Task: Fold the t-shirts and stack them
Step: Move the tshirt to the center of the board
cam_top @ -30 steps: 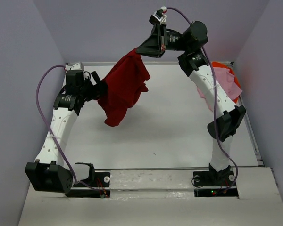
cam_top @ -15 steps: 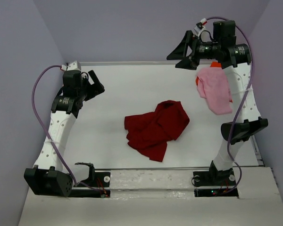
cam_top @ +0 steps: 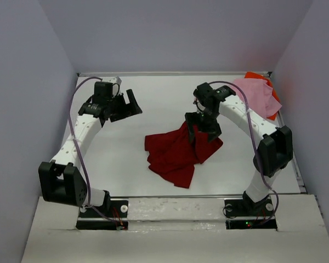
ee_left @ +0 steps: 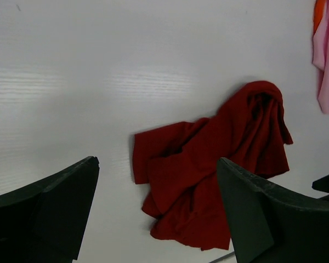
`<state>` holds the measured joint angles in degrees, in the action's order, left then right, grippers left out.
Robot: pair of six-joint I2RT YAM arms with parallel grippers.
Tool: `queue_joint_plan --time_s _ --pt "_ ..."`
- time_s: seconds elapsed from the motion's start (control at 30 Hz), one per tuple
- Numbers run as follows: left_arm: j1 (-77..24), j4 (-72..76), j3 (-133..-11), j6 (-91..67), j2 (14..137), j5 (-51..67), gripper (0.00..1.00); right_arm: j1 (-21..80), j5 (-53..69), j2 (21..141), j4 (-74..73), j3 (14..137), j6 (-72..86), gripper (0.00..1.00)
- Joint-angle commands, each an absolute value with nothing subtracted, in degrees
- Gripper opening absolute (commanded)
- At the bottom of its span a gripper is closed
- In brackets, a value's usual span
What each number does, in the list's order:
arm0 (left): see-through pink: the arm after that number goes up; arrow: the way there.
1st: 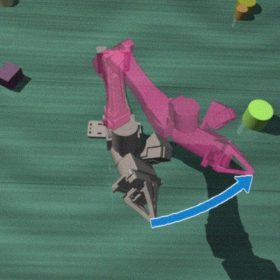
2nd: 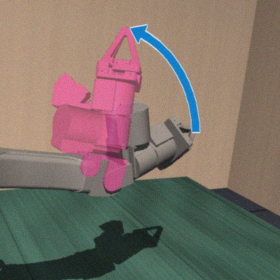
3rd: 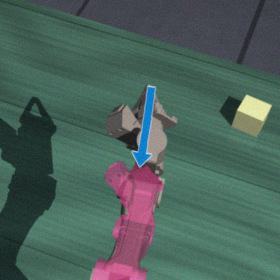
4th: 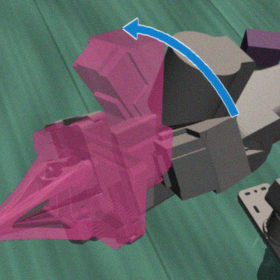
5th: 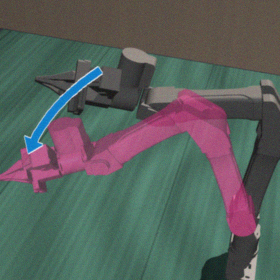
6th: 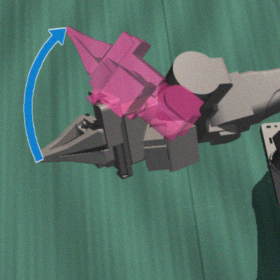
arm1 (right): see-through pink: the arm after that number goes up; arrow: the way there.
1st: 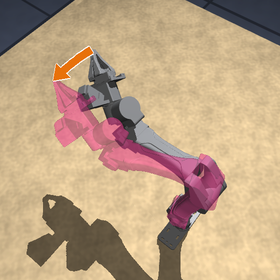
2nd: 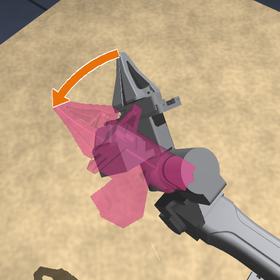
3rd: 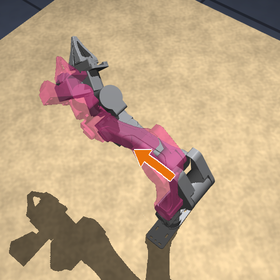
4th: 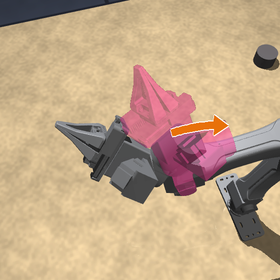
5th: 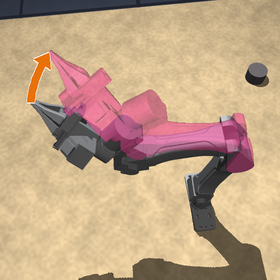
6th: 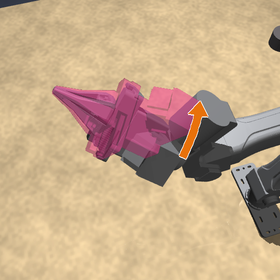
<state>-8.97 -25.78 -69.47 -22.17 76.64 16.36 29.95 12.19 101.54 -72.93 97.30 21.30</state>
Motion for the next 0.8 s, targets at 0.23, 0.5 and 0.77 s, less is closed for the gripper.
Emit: queue_joint_plan --time_s 0.23,0.5,0.77 --pt "-12.7 -29.3 -69.4 -20.0 82.0 20.7 0.99 28.4 8.3 94.0 -64.2 83.9 21.8 0.91" --pt "-12.9 -28.3 -68.1 -21.2 82.8 22.1 0.99 28.4 11.4 98.3 -60.3 85.2 22.4 0.91" --pt "-13.3 -28.4 -67.7 -20.9 82.8 22.4 0.99 28.4 12.0 107.7 -55.1 90.4 21.7 0.14"
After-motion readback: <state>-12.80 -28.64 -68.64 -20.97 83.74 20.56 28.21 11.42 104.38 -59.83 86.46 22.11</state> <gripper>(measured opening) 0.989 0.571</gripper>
